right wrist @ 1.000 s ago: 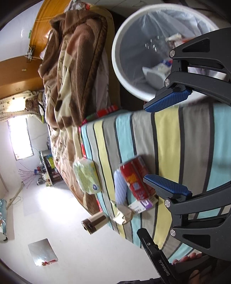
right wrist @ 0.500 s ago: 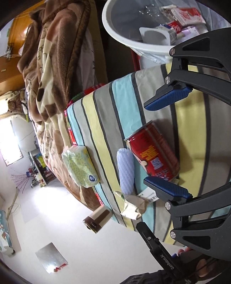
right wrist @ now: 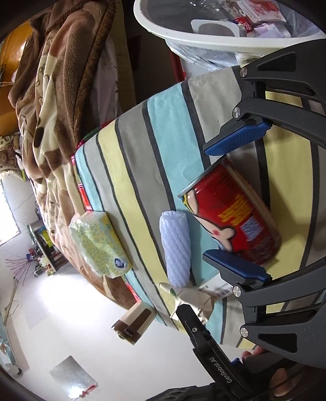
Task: Collect trash
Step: 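Grasp the crumpled white paper cup with the left tool while the right tool grasps the red can, then carry the paper cup and red can over the white bin with both tools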
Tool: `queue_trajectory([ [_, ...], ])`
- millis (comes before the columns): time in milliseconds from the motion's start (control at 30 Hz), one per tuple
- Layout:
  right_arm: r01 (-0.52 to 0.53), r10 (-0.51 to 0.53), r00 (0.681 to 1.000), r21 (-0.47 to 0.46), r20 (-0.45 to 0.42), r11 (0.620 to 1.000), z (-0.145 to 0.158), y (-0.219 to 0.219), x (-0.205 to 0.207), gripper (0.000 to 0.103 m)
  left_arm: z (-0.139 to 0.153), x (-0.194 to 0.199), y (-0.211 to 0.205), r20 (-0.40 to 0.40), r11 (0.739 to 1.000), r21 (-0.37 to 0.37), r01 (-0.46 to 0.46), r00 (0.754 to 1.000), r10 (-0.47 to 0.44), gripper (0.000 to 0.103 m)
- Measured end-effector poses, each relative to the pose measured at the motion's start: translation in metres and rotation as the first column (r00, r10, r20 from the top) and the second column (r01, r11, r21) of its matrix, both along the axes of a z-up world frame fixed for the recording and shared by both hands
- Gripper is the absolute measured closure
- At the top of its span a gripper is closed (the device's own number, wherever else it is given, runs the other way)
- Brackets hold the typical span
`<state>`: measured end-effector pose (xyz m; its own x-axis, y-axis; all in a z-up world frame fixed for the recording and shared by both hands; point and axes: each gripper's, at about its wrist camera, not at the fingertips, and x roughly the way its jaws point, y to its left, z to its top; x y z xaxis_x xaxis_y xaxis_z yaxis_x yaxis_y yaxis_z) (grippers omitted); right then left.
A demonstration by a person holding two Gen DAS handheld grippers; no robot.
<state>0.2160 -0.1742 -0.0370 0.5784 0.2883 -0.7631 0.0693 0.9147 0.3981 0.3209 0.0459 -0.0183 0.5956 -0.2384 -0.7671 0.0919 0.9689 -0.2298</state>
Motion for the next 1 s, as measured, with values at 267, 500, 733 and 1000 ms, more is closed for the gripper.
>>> queue_trajectory([
  [267, -0.055, 0.054, 0.998, -0.097, -0.014, 0.994, -0.001, 0.015, -0.005, 0.024, -0.024, 0.012, -0.006, -0.065, 0.999, 0.047, 0.001, 0.998, 0.002, 0.033],
  [500, -0.077, 0.084, 0.996, -0.185, 0.026, 0.98, 0.005, 0.017, -0.015, 0.024, -0.028, 0.011, -0.004, -0.064, 0.999, 0.046, -0.01, 0.998, 0.013, 0.056],
  [733, -0.107, 0.12, 0.991, -0.196, 0.055, 0.975, 0.008, 0.021, -0.02, 0.037, -0.026, 0.004, -0.003, -0.039, 0.999, 0.038, -0.012, 0.999, 0.014, 0.061],
  [1000, -0.118, 0.134, 0.988, -0.184, 0.078, 0.976, 0.01, 0.023, -0.026, 0.043, -0.016, -0.011, 0.001, 0.004, 0.999, 0.035, -0.022, 1.0, 0.022, 0.061],
])
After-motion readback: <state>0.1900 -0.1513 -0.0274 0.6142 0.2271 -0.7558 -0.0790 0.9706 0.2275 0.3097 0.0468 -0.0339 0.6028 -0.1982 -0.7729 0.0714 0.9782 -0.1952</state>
